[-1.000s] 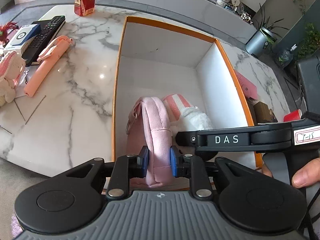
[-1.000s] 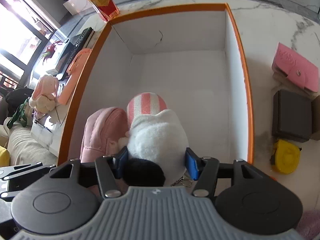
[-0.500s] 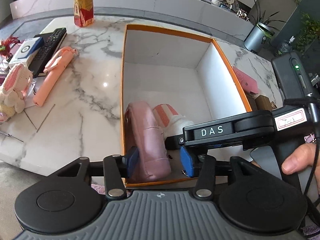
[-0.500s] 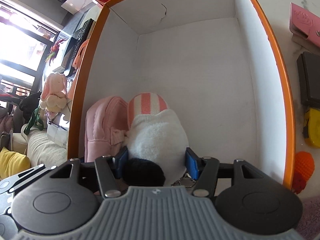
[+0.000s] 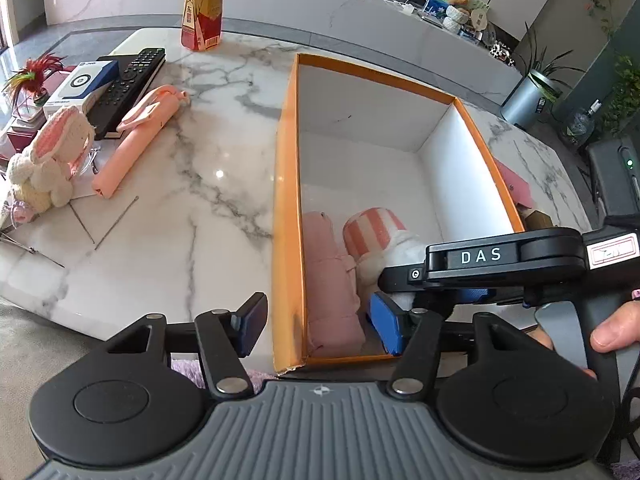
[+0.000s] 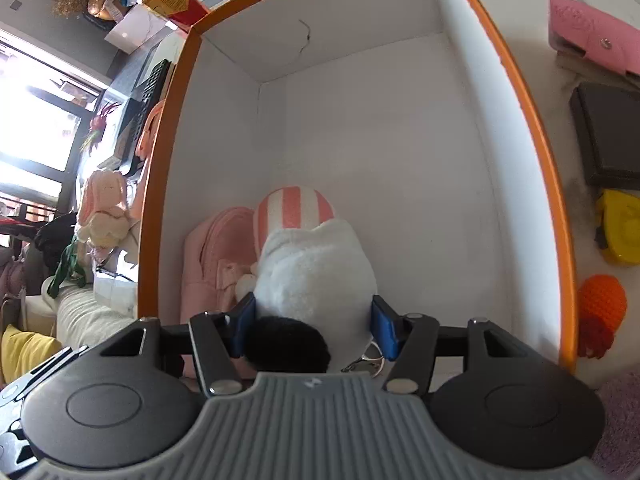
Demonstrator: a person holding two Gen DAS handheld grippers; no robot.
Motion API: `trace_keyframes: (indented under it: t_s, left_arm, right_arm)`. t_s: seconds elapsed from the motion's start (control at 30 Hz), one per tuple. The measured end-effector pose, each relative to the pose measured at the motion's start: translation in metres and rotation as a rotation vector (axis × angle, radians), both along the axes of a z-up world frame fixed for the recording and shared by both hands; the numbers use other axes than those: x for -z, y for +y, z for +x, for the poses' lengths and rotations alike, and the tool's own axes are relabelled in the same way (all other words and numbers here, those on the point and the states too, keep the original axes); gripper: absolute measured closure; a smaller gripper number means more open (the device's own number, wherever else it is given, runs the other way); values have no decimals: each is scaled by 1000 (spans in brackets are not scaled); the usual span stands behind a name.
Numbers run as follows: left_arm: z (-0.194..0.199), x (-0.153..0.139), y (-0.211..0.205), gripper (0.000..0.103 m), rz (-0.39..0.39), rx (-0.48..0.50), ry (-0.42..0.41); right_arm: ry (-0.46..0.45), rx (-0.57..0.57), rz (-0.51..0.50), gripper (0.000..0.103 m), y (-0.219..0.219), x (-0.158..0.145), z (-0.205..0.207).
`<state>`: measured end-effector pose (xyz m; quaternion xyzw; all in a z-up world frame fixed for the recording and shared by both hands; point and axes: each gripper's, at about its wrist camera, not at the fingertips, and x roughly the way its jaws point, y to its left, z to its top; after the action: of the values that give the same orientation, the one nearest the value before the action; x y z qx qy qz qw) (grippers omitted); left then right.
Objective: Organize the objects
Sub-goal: 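Lower both items into the box and open both tools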
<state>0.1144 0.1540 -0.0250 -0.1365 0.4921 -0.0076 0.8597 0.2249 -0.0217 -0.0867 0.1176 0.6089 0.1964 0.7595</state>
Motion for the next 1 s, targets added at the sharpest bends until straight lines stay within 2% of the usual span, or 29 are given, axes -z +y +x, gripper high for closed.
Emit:
trace_keyframes:
  t_s: [0.07, 0.13, 0.17, 0.23, 0.4, 0.63, 0.77, 0.87, 1.0]
  left_arm:
    - [0, 3, -1, 42, -7, 5, 4]
    - [-1, 4, -1, 55, -25, 13, 7]
    - [-1, 3, -2, 56, -27, 16, 5]
    - [-2, 2, -5, 64, 0, 22, 6]
    - [-4, 2, -2, 65, -14, 25, 7]
    - [-4, 2, -4, 65, -8, 32, 5]
    - [-5, 2, -3, 65, -14, 28, 0]
    - [-6, 2, -1, 64, -29, 25, -6]
    - [-9, -1, 3, 64, -51, 15, -25]
  right_arm:
    - [0, -7, -14, 42, 2, 1, 1]
    - [2, -8, -24, 42, 5, 3, 2]
    - [1, -12, -28, 42, 7, 5, 3]
    - [7, -20, -21, 42, 11, 6, 3]
    - [76, -49, 39, 45, 17, 9, -1]
    - [75, -55, 25, 45, 21, 15, -4]
    - [28, -90, -12, 43, 26, 7, -9]
    - [-40, -137, -54, 35, 30, 2, -11]
    - [-49, -129, -33, 33, 22, -2, -8]
